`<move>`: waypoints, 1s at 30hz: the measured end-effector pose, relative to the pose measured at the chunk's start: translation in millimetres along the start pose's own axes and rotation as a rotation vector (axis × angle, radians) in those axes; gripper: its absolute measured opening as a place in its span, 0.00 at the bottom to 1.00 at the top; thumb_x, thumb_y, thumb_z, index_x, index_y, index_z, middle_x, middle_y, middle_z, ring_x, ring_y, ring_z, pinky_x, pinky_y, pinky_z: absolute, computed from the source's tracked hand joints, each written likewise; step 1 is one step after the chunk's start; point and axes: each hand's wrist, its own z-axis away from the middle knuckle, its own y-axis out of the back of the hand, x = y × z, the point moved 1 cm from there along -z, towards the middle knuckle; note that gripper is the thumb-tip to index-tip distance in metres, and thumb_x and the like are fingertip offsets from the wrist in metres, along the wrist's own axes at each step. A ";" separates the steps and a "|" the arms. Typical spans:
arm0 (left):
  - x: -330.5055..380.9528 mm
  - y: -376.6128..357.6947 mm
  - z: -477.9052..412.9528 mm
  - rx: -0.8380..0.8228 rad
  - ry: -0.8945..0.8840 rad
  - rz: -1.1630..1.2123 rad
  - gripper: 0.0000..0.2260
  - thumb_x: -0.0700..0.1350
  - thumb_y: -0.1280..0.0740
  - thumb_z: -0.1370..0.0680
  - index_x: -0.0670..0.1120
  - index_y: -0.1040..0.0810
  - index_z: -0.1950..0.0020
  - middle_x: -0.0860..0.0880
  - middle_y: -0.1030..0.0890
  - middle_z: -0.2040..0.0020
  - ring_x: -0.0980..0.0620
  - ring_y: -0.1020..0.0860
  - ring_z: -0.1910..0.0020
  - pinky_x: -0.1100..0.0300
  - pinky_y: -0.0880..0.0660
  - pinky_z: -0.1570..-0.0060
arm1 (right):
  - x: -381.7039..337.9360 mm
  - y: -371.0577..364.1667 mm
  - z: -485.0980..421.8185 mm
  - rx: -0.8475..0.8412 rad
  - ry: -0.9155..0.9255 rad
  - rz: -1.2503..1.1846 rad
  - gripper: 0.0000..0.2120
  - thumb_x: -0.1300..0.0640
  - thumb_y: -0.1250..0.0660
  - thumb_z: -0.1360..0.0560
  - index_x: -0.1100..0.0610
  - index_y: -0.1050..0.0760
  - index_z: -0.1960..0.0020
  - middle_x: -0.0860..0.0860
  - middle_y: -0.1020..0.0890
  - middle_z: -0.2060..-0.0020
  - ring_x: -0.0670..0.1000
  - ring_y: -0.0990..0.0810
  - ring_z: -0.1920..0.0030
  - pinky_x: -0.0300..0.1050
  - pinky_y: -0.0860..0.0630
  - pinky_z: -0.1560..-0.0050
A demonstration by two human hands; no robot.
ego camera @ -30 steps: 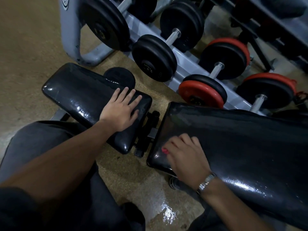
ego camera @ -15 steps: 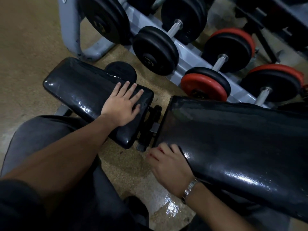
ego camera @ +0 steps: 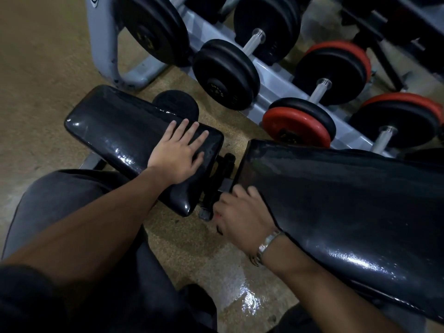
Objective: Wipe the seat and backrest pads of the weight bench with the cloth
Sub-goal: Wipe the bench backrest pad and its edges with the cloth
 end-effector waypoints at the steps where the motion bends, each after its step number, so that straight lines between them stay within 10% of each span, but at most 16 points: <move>1: -0.1 -0.4 0.0 0.001 -0.001 0.004 0.29 0.60 0.55 0.17 0.52 0.46 0.17 0.43 0.41 0.18 0.41 0.47 0.18 0.41 0.51 0.20 | 3.1 2.1 -6.1 -0.005 -0.051 0.019 0.04 0.49 0.32 0.27 0.48 0.21 0.57 0.46 0.21 0.59 0.54 0.27 0.52 0.54 0.33 0.52; 30: -0.4 -3.4 -0.9 0.015 0.008 0.026 0.29 0.60 0.53 0.17 0.51 0.44 0.17 0.43 0.41 0.18 0.41 0.47 0.18 0.41 0.50 0.20 | 59.1 14.5 -61.6 -0.203 -0.109 -0.060 0.12 0.49 0.43 0.23 0.46 0.20 0.53 0.44 0.18 0.51 0.51 0.28 0.44 0.52 0.38 0.45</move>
